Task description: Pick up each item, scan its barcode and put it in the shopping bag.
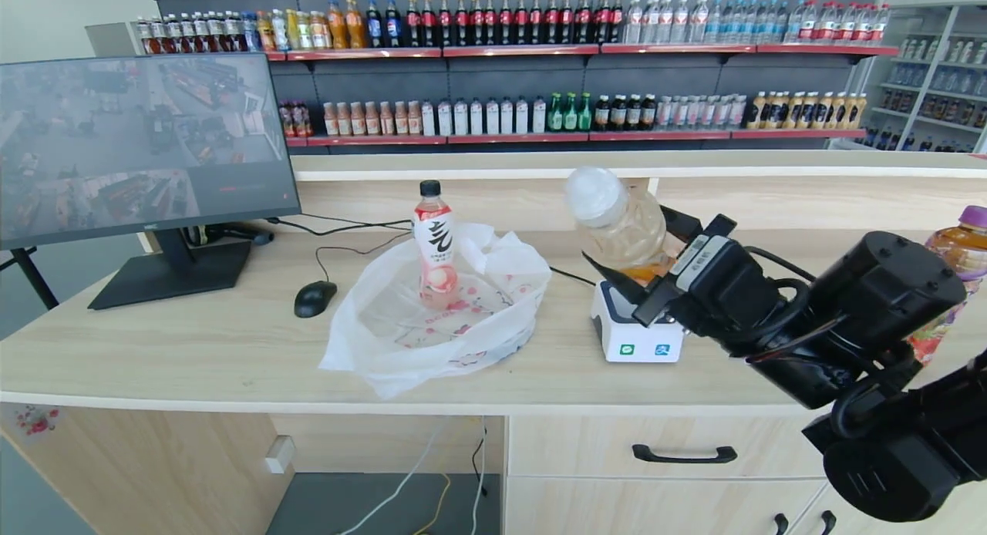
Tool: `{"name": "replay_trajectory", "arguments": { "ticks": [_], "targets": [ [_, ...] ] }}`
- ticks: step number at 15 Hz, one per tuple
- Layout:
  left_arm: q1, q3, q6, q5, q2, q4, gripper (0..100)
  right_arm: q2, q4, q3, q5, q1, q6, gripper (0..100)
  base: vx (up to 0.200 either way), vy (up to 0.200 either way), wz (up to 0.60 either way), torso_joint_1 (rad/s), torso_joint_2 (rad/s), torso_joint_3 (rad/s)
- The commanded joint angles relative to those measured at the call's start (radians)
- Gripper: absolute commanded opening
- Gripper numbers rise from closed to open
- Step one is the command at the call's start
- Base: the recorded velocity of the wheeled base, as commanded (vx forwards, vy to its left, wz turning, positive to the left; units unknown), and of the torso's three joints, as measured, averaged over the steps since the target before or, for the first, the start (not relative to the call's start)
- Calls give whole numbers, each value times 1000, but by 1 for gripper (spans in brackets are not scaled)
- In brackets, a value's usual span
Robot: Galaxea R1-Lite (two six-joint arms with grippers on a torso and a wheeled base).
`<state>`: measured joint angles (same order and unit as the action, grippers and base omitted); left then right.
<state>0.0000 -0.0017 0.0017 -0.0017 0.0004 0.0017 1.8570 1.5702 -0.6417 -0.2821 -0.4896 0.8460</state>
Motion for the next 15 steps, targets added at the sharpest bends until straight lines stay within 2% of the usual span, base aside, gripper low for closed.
{"name": "replay_trajectory", "arguments": {
  "ticks": [1,5,7,11,12,15],
  "targets": [
    [0,0,0,0,0,0,100,45,1,-30,-57,3,56,0,0,0,0,0,0,0],
    [0,0,0,0,0,0,100,94,1,-69,-154,36,180,0,0,0,0,0,0,0],
    [0,0,0,0,0,0,100,106,1,-118,-235,66,240,0,0,0,0,0,0,0],
    [0,0,0,0,0,0,100,143,1,-131,-382,117,358,0,0,0,0,0,0,0],
    [0,0,0,0,0,0,100,169,1,-141,-451,141,417,0,0,0,0,0,0,0],
    [0,0,0,0,0,0,100,226,1,-130,-462,120,464,0,0,0,0,0,0,0]
  ]
}}
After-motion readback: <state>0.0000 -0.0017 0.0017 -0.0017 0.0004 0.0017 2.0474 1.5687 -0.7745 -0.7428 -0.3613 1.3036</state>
